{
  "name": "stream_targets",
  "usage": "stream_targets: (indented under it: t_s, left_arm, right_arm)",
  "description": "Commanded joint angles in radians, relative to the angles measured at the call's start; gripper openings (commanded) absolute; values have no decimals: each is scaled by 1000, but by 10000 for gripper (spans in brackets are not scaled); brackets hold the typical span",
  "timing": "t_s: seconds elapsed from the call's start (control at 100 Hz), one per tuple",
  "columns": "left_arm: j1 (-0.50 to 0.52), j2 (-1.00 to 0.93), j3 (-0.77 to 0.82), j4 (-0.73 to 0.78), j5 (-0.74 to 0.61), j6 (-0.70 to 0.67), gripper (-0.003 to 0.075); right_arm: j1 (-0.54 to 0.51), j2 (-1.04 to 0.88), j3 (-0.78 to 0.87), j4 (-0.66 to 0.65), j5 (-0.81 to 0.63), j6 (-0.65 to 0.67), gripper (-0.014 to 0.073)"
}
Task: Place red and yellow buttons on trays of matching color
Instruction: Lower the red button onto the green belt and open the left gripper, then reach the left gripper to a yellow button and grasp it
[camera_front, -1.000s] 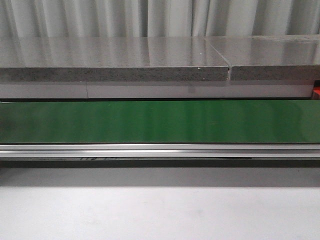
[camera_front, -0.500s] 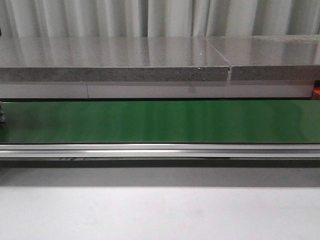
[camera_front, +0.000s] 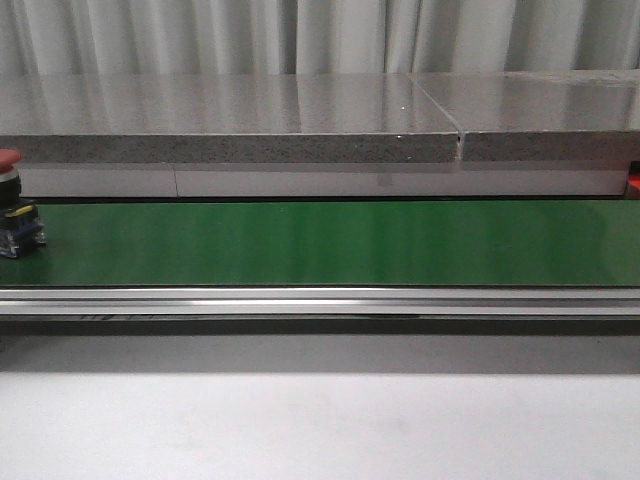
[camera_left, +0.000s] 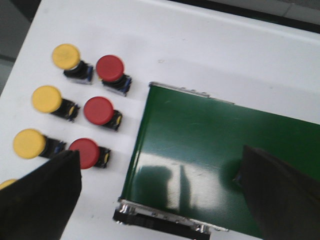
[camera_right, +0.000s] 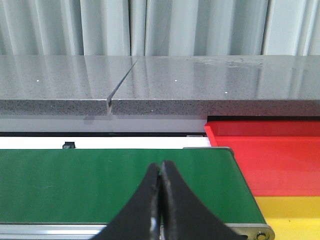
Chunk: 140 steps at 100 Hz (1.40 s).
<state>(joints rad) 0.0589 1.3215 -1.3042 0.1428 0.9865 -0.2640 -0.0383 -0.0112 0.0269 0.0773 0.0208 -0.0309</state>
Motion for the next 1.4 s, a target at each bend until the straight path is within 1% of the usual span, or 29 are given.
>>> stream_targets:
  t_s: [0.0, 0.19, 0.32, 0.42, 0.54, 0.8, 1.17, 1.39]
  left_arm:
    - [61, -89, 60, 8, -80, -42, 629]
    - [221, -198, 266, 8, -160, -88, 629]
    - [338, -219, 387, 8, -214, -92, 629]
    - [419, -211, 456, 6, -259, -97, 629]
    - [474, -186, 497, -3, -296, -104, 629]
    - [482, -97, 494, -1, -383, -104, 629]
    - [482, 102, 418, -1, -424, -104, 629]
    - [482, 181, 361, 1, -454, -104, 629]
  right_arm:
    - [1, -18, -15, -10, -82, -2, -67]
    - [1, -18, -15, -10, -82, -2, -67]
    - [1, -18, -15, -10, -82, -2, -67]
    - [1, -18, -15, -10, -82, -2, -67]
    - [1, -18, -15, -10, -82, -2, -67]
    - [1, -18, -15, -10, -82, -2, -67]
    - [1, -18, -15, -10, -82, -2, -67]
    - [1, -18, -15, -10, -82, -2, -67]
